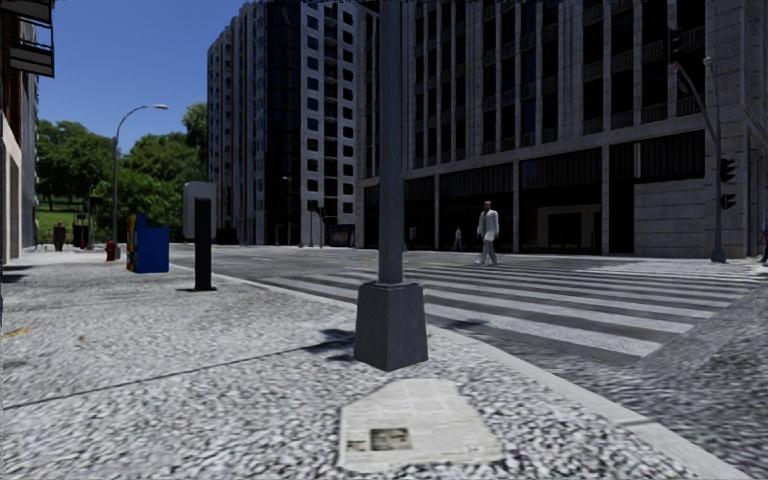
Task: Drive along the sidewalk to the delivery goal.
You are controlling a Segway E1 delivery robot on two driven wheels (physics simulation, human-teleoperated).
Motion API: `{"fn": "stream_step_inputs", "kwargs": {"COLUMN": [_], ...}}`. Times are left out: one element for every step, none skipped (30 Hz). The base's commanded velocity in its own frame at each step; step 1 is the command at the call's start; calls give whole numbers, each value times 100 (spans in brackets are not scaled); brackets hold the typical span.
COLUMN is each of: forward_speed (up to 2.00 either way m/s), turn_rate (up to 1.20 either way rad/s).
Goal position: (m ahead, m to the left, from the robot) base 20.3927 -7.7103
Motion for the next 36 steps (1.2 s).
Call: {"fn": "stream_step_inputs", "kwargs": {"forward_speed": [150,150,150,150,150,150,150,151,164,200,200,200,200,200,200,200,200,200,200,200,200,200,200,200,200,200,200,200,197,190,186,180,180,169,159,150], "turn_rate": [-56,-56,-56,-56,-56,-56,-56,-56,-56,-56,-56,-56,-56,-56,-56,-56,-56,-56,-56,-56,-56,-56,-56,-56,-56,-56,-56,-56,-45,-32,-17,-10,-10,-1,0,0]}}
